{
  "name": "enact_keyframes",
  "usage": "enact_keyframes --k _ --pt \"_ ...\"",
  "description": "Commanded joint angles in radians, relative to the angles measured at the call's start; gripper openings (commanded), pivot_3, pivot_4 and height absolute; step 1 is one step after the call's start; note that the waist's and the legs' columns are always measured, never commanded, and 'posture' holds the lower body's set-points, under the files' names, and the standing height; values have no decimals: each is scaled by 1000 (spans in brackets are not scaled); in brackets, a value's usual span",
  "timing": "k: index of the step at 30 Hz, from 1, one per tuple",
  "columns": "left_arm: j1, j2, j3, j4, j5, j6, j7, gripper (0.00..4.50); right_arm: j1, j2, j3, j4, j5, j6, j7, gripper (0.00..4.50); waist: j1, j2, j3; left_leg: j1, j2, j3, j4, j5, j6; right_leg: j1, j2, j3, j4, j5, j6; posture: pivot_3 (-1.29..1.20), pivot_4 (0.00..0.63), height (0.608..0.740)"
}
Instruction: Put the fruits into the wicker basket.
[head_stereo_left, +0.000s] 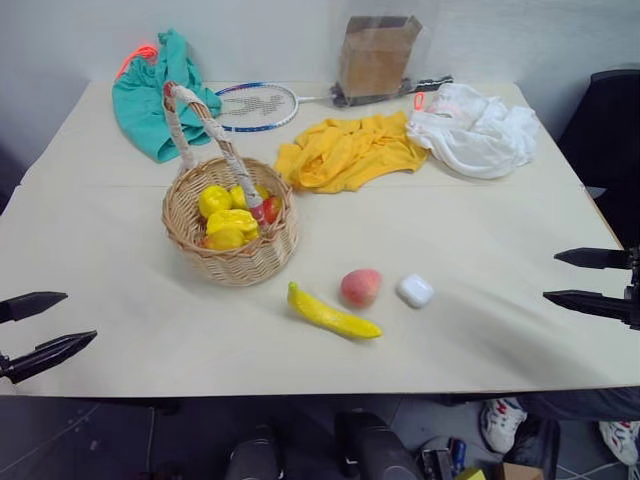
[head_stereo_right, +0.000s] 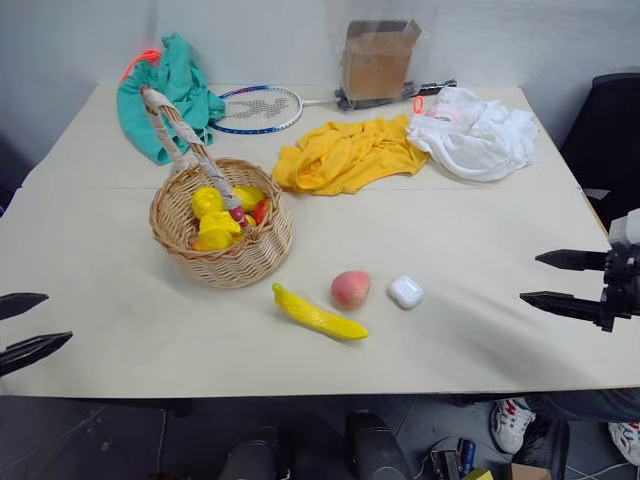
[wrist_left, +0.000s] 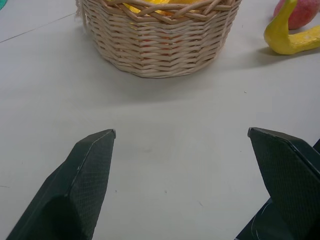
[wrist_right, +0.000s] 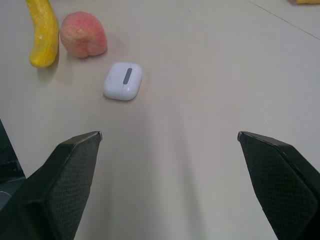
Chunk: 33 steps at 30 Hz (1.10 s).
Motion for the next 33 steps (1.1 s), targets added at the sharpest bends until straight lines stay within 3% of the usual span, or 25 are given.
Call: enact_keyframes --k 1,15,21,28,33 --pt "-7 6 15 -2 16 -14 9 4470 -16 -24 -5 -1 -11 -6 12 4500 0 0 0 0 0 0 0 0 0 0 0 0 0 0 0 0 150 740" --pt "-60 -4 -57 15 61 -47 38 4470 -20 -23 -4 -51 -30 30 -25 4500 -3 0 0 0 0 1 1 0 0 0 0 0 1 0 0 0 150 740" --pt "-101 2 -84 -76 -5 13 42 4470 -1 19 -4 -207 3 76 -74 4500 -4 0 0 0 0 1 1 1 -1 0 0 0 3 0 1 0 150 740" --pt "-155 13 -190 -319 -166 131 44 4470 11 167 76 -471 26 168 -273 4500 -3 0 0 0 0 0 1 1 -2 0 0 0 4 1 2 0 150 740" --pt "-337 24 -337 -447 -330 220 138 4470 -4 358 186 -514 -35 159 -476 4500 1 -1 0 0 0 -1 4 4 -6 0 1 1 5 1 3 0 150 740"
